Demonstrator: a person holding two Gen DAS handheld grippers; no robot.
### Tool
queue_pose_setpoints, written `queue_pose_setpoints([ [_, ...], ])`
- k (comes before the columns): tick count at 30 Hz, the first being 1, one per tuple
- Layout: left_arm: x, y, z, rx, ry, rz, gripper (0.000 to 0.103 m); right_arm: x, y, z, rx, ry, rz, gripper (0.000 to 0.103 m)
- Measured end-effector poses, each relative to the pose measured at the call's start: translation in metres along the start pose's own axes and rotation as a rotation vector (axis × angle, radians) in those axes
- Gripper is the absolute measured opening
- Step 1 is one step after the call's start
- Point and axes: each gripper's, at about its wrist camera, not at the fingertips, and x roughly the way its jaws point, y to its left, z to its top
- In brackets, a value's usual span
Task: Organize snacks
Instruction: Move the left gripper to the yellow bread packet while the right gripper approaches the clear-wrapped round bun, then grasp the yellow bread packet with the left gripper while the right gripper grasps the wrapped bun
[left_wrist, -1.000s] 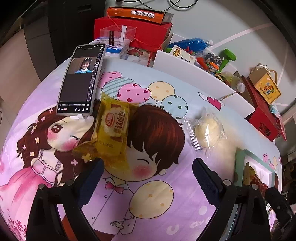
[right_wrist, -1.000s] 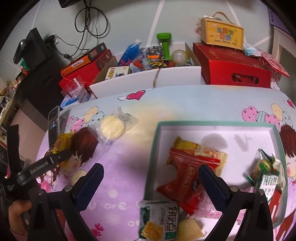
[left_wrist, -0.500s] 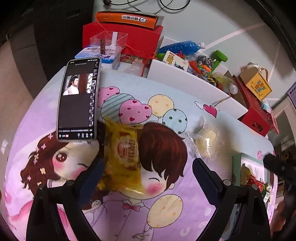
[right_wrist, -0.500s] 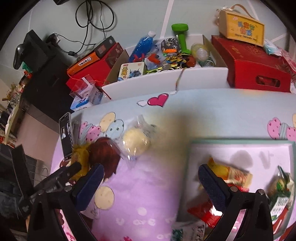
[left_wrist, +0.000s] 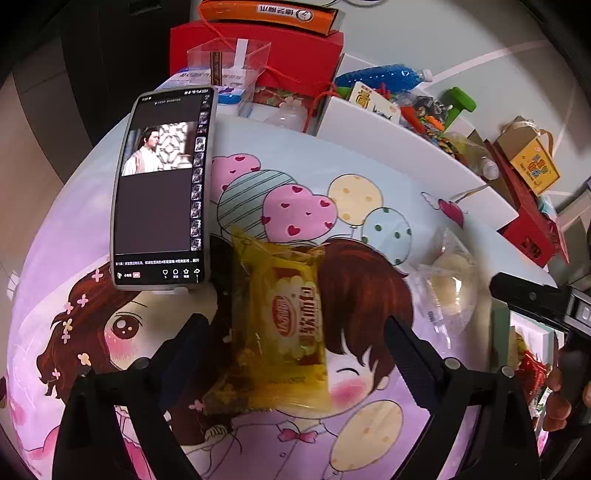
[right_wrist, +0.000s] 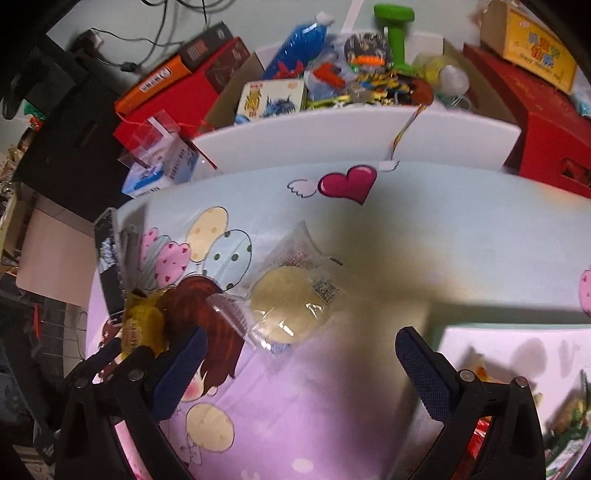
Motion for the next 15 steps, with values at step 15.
queue_pose_setpoints([
  [15,0.023,-0.003,-0.009,0.050,-0.009,0.050,0.066,0.046,0.006,0.015,0.042,-0.034,-0.008,0.100],
])
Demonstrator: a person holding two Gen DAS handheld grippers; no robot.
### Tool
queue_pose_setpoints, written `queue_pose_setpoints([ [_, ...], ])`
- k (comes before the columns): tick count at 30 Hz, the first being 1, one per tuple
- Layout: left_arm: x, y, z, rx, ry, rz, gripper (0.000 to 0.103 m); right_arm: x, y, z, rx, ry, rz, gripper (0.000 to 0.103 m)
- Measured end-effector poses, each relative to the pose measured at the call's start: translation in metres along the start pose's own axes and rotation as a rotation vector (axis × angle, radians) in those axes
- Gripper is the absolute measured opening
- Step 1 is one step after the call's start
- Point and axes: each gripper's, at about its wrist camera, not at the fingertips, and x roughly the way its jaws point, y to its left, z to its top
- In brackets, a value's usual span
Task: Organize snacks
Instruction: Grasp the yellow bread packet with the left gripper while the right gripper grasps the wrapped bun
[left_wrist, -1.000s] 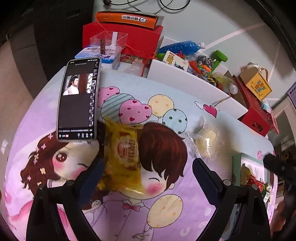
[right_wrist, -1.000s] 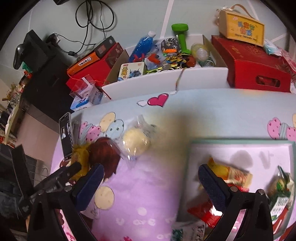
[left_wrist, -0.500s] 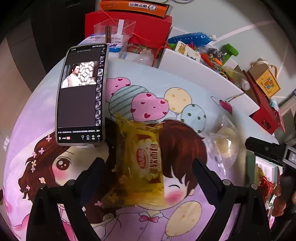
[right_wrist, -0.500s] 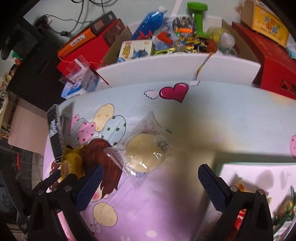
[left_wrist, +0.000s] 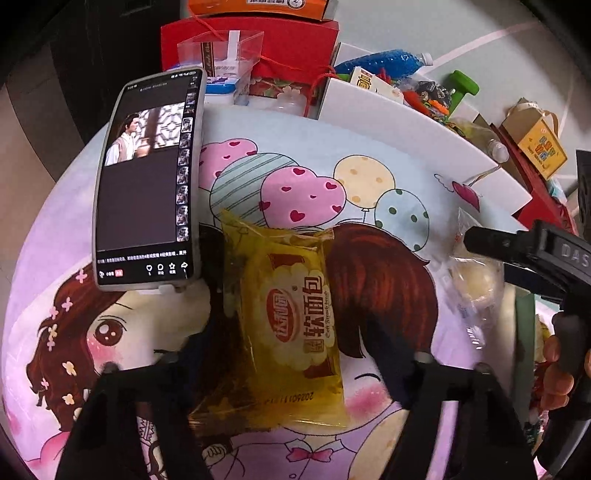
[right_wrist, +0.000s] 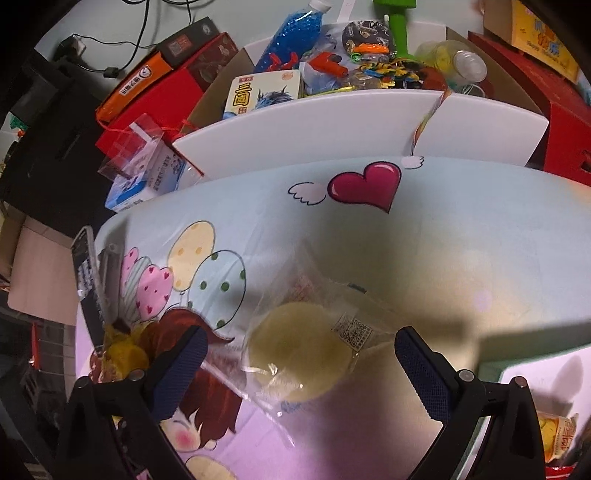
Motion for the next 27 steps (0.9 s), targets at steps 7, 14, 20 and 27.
queue_pose_setpoints([
  [7,-0.005,-0.001,-0.003,0.011,-0.022,0.030,0.051,0.010,-0.001,-0.003,0.007,0.001,-0.026,0.071],
  [14,-0.011,-0.006,-0.005,0.002,-0.031,0.018,0.044,0.004,-0.001,-0.008,-0.003,-0.003,-0.004,0.058],
  [20,-0.021,-0.013,-0.010,-0.025,-0.032,-0.001,0.043,-0.004,0.002,-0.023,-0.022,0.013,-0.002,0.057],
  [27,-0.039,-0.024,-0.018,-0.062,-0.044,-0.024,0.043,-0.033,0.006,-0.049,-0.077,0.000,-0.040,0.057],
])
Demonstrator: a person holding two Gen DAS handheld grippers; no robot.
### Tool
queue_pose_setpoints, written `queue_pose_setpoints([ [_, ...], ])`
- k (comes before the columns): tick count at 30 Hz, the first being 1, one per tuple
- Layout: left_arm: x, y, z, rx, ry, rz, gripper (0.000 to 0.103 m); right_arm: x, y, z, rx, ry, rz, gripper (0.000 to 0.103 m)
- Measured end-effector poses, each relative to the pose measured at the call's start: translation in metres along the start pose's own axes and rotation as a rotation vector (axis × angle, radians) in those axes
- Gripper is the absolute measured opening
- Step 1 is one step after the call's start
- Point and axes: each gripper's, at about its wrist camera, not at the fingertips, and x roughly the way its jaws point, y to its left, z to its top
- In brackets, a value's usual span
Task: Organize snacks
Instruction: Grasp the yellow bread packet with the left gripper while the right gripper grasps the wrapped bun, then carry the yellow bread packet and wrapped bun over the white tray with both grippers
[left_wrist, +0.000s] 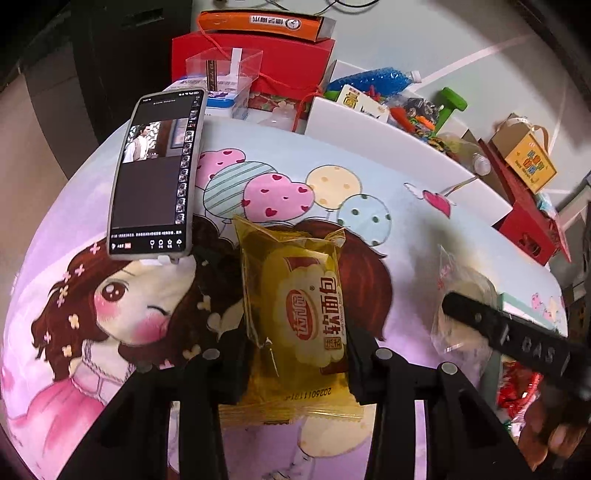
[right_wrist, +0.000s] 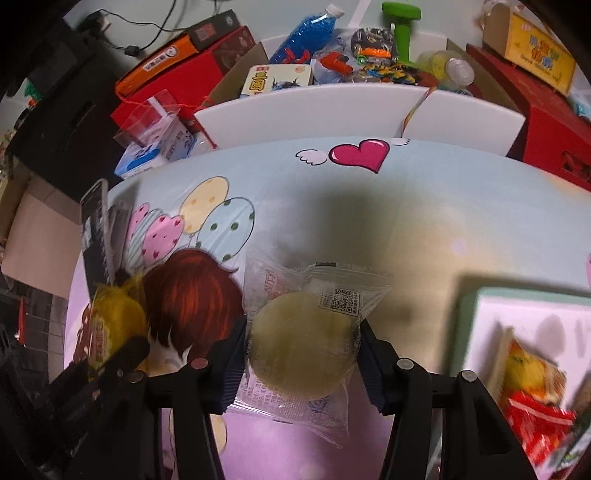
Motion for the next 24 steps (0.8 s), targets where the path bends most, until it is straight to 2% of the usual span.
queue_pose_setpoints([
  [8,-0.028,-0.022,-0.015,-0.025,-0.023,-0.027,0.043,-0.050,0.000,-0.030,-0.031,-0.061,-0.001,0.058],
  [15,-0.049,-0.043,-0.034,-0.031,-0.043,-0.065,0.043,-0.090,-0.008,-0.062,-0.053,-0.141,-0.051,0.058],
  [24,-0.060,-0.066,-0.050,-0.029,-0.069,-0.096,0.043,-0.118,-0.031,-0.093,-0.015,-0.213,-0.071,0.058],
])
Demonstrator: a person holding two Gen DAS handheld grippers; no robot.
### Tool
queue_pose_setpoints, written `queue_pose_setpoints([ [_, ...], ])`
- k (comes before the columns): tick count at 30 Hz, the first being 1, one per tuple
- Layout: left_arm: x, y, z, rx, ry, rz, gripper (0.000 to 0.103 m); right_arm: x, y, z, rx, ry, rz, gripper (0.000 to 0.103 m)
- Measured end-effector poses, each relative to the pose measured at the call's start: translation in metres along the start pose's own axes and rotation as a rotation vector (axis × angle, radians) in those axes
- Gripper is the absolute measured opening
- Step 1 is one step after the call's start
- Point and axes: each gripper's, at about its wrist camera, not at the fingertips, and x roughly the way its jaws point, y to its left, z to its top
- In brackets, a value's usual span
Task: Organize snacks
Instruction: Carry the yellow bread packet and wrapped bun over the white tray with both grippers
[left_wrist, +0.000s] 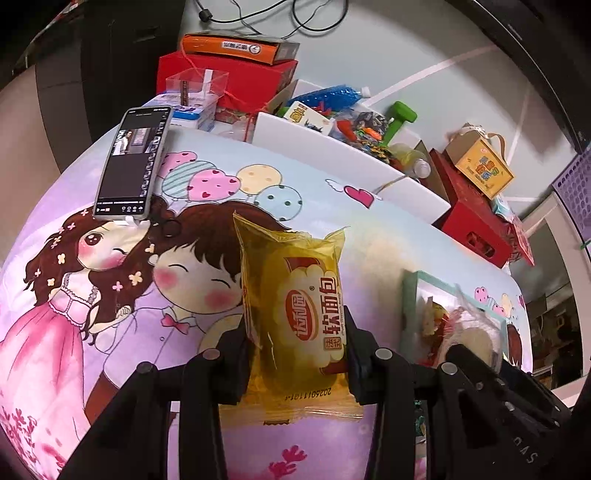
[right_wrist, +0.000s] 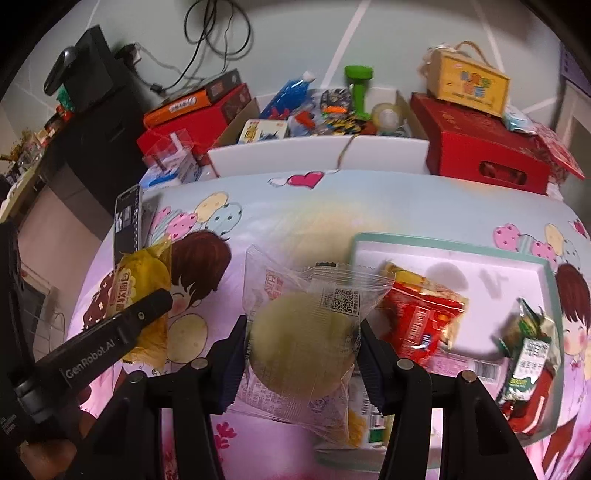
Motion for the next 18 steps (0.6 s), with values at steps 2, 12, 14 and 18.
queue_pose_setpoints([
  [2,0.001,-0.005,-0.001,0.016,-0.002,0.003,0.043,-0.005,-0.007,-0.003,0.017,-0.021,-0.015,0.058],
  [12,0.008,-0.041,-0.005,0.096,0.000,-0.004,0.043,-0.017,-0.054,-0.014,0.113,-0.061,-0.076,0.058],
  [14,0.007,-0.050,-0.006,0.119,-0.006,-0.003,0.043,-0.021,-0.065,-0.017,0.137,-0.070,-0.087,0.058],
  [18,0.006,-0.067,-0.008,0.162,-0.014,-0.008,0.043,-0.029,-0.086,-0.020,0.176,-0.091,-0.101,0.058],
])
